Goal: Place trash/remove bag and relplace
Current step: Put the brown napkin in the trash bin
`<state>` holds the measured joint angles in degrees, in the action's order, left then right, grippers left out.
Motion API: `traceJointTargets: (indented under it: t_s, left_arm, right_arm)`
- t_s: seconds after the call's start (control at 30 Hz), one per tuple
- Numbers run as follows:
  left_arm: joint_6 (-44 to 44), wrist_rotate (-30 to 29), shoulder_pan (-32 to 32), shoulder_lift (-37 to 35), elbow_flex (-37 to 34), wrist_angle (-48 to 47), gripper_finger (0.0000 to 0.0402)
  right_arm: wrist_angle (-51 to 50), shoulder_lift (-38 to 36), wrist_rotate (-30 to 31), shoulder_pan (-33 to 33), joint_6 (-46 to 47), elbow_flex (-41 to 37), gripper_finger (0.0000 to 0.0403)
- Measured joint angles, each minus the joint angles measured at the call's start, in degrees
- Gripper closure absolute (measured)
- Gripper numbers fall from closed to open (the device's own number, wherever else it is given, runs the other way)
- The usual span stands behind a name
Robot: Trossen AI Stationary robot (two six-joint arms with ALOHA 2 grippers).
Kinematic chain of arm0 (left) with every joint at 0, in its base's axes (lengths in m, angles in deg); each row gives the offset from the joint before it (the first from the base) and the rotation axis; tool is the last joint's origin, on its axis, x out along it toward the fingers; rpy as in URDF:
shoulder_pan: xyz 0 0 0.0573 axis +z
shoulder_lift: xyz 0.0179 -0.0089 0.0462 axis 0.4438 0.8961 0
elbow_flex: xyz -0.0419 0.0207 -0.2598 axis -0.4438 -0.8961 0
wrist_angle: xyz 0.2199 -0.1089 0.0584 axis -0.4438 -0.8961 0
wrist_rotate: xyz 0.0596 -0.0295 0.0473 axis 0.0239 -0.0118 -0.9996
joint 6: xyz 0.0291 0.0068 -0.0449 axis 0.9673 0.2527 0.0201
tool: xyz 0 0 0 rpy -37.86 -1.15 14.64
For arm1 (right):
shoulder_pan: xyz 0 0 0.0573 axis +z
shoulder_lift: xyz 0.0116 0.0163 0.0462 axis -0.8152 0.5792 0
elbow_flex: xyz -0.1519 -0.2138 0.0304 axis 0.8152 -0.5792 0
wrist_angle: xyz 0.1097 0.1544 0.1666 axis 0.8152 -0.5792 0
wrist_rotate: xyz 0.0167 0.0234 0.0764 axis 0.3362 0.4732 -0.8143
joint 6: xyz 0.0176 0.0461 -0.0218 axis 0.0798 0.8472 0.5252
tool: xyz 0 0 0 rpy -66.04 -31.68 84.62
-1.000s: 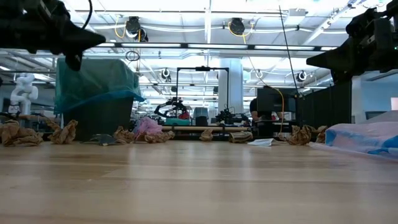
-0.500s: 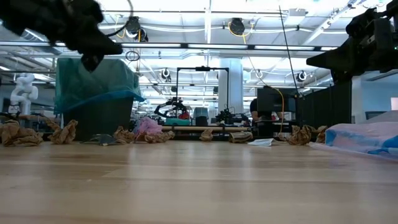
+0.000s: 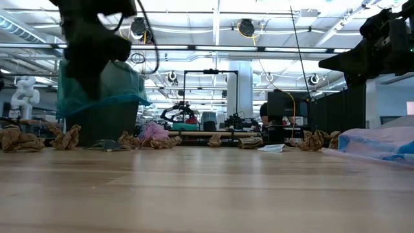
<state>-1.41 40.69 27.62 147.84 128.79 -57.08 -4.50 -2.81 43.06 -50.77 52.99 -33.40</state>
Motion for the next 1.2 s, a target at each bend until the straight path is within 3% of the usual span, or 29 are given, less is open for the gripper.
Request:
traceJointTargets:
  t_s: [0.17, 0.47, 0.63, 0.77, 1.07, 1.2]
  left_arm:
    - [-4.46, -7.29, -0.69, 6.25, 1.11, -11.70, 0.0401]
    - [-10.53, -15.48, 0.54, 12.54, 1.14, -13.60, 0.0401]
    - [-10.72, -16.60, 1.29, 14.91, 1.14, -15.05, 0.0394]
    - [-10.46, -16.55, 1.38, 16.34, 1.14, -15.10, 0.0358]
    - [-10.34, -16.24, 1.57, 20.82, 1.08, -15.33, 0.0239]
    - [-8.22, -16.14, 2.71, 23.60, -0.27, -14.27, 0.0217]
  right_arm:
    - [0.00, -0.01, 0.00, 0.01, -0.01, 0.00, 0.0403]
    - [0.00, 0.00, 0.00, 0.01, 0.00, 0.00, 0.0403]
    - [-0.01, -0.02, 0.00, 0.02, 0.00, -0.01, 0.0403]
    - [0.00, 0.00, 0.00, 0.00, 0.01, -0.02, 0.0403]
    - [-0.01, 0.00, 0.00, 0.01, -0.02, 0.00, 0.0403]
    - [-0.02, -0.01, 0.00, 0.02, -0.02, -0.01, 0.0403]
